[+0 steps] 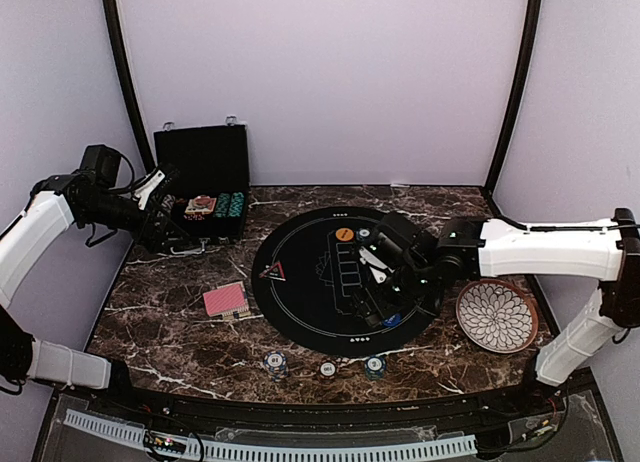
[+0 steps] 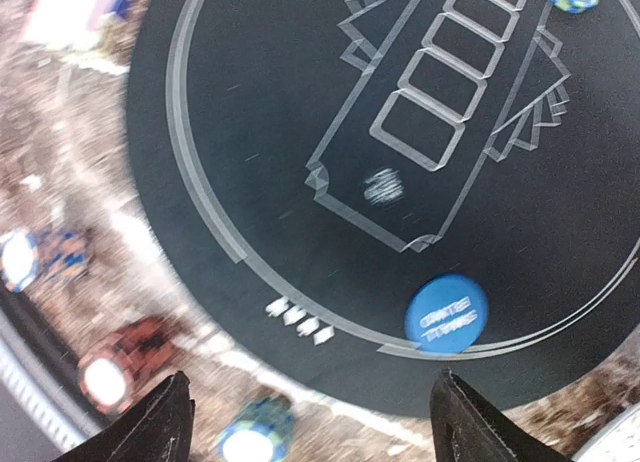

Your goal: Distribute texas hold em gaming equipment

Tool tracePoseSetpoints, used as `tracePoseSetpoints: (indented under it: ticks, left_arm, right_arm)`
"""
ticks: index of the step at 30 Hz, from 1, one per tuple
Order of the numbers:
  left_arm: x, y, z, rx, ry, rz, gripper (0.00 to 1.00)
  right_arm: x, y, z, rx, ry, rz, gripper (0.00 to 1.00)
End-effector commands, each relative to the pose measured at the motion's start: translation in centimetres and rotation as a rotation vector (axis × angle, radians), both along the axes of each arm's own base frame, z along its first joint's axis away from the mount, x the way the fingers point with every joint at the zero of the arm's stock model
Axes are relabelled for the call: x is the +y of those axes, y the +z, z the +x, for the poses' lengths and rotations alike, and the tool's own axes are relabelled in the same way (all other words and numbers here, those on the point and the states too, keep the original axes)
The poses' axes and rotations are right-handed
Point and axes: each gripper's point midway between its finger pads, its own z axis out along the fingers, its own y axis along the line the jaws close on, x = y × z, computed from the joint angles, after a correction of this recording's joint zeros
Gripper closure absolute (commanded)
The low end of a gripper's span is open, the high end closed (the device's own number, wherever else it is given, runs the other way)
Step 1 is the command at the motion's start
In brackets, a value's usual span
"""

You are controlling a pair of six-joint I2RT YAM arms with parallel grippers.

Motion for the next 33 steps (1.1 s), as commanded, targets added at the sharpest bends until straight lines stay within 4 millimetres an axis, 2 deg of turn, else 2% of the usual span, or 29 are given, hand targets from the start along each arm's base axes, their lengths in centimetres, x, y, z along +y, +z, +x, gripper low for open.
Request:
tracePoseSetpoints:
  ticks: [1,13,16,23,30,33]
  left_arm:
    - [-0.2,-0.2,-0.3,0.014,-0.013,0.0,0.01]
    - [-0.3,-0.1,-0.8,0.027,-0.027,-0.002,0.01]
    - [-0.4,-0.2,-0.8,0.03,-0.03,-0.008,0.01]
    - [-0.5,-0.3,-0.9,0.039,-0.035,-0.014,0.01]
    - [-0.4,-0.2,-1.0,0.036,-0.032,-0.006,0.01]
    - [-0.4,-0.1,-1.0,0.034,-0.032,-0.007,0.01]
  right_arm:
    - [0.4,0.6,-2.9,0.063,0.025,0.046,0.18]
    - [1.3,-2.2,-6.6,0.095,0.107,-0.022,0.17]
    - [0.6,-3.6,-7.3,0.112,0.121,-0.064,0.17]
    - [-0.5,-5.6,-8.2,0.147,0.139,-0.105,0.21]
    - [-0.2,-6.8,-9.5,0.181,0.192,-0.128,0.21]
    - [-0.5,-7.5,-9.5,0.177,0.192,-0.16,0.21]
